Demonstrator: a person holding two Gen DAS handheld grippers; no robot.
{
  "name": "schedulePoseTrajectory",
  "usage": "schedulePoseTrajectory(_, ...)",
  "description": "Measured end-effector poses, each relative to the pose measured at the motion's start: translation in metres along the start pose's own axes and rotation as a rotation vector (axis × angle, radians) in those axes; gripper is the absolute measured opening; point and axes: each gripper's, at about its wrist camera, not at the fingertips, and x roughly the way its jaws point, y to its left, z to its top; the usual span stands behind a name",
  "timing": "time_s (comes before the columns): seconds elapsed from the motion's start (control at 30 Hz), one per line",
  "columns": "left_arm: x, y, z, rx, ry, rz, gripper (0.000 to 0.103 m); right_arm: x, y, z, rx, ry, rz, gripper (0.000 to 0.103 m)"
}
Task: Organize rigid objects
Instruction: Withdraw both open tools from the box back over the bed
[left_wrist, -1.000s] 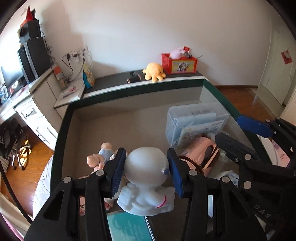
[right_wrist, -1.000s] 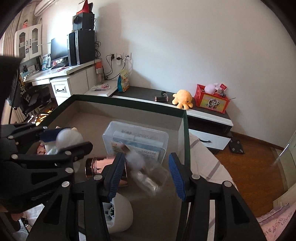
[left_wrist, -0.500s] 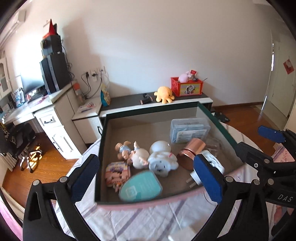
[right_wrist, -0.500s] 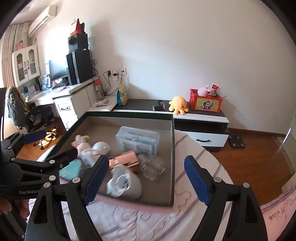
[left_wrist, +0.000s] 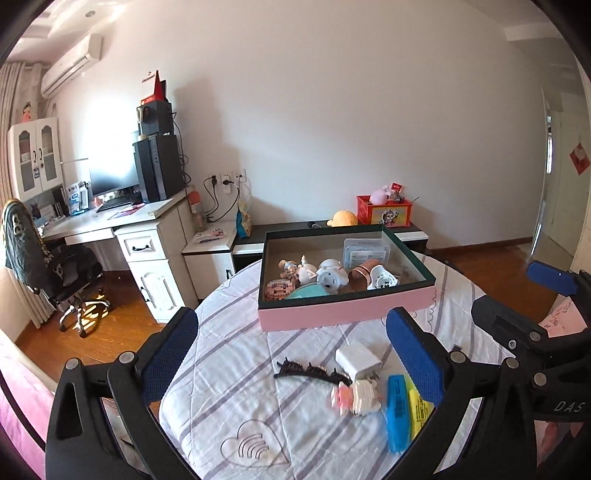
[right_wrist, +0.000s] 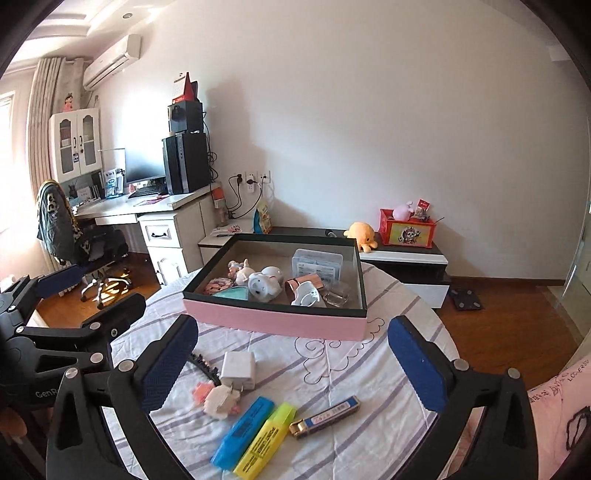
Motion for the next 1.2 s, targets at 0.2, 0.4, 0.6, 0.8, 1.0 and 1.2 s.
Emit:
schedulePoseTrajectory(0.2, -0.055, 0.004, -0.016, -0.012, -0.051, 0.014, 0.103, -0.047, 0.016, -0.012, -0.003, -0.038, 0.018, 0.103)
schedulePoseTrajectory(0.4, -0.097, 0.004, -0.028, -0.076, -0.101, 0.063, 0.103, -0.081, 0.026, -0.018, -0.013, -0.082, 0.003, 0.103)
schedulePoseTrajectory(0.6, -0.125, 0.002, -0.030, -0.082, -0.144, 0.091, 0.103, -0.107, 0.029, -0.019, -0.020, -0.120, -0.020, 0.103)
schedulePoseTrajectory(0.8, -0.139, 0.000, -0.030, -0.079, -0.166, 0.097, 0.103, -0.123, 0.031, -0.020, -0.024, -0.147, -0.024, 0.103)
schedulePoseTrajectory(1.0, -0.142, -0.001, -0.030, -0.075, -0.168, 0.096, 0.103, -0.127, 0.033, -0.021, -0.028, -0.156, -0.033, 0.103)
schedulePoseTrajectory(1.2, -0.144, -0.002, -0.029, -0.072, -0.168, 0.095, 0.103, -0.129, 0.033, -0.023, -0.026, -0.155, -0.037, 0.103)
